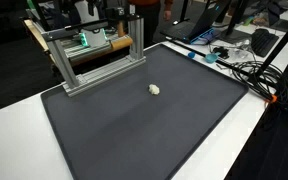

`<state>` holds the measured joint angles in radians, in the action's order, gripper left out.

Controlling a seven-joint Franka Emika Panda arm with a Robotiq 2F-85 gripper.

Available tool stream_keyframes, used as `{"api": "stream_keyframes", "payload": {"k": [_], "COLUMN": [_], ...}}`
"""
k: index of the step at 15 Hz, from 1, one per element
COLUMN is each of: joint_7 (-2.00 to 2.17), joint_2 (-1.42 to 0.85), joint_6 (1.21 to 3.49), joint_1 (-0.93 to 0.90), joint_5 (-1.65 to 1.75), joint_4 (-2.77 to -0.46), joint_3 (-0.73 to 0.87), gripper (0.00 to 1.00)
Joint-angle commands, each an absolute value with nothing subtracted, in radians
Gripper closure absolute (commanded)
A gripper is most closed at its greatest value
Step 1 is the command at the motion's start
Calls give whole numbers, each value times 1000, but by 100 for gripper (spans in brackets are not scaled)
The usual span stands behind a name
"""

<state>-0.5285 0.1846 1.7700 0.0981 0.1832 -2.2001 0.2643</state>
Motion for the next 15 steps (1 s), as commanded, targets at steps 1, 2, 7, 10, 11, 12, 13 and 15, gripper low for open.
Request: {"api": "stream_keyframes", "payload": {"k": [1,2,7,10,11,12,13,15], "joint_7": [-531,-531,-531,-531,-531,-531,-531,-442], "joint_2": [183,183,183,183,183,183,183,220], "joint_6": [1769,1769,1769,1769,1769,1769,1769,1810], "joint_1": [116,116,116,116,116,116,116,119], "joint_5": [180,180,180,180,180,180,180,136], "joint_4": [-2199,-2199,-2199,-2199,-2199,-2199,-2199,-2232], "joint_3": [247,247,247,247,247,247,247,243], "gripper": [0,0,0,0,0,0,0,0]}}
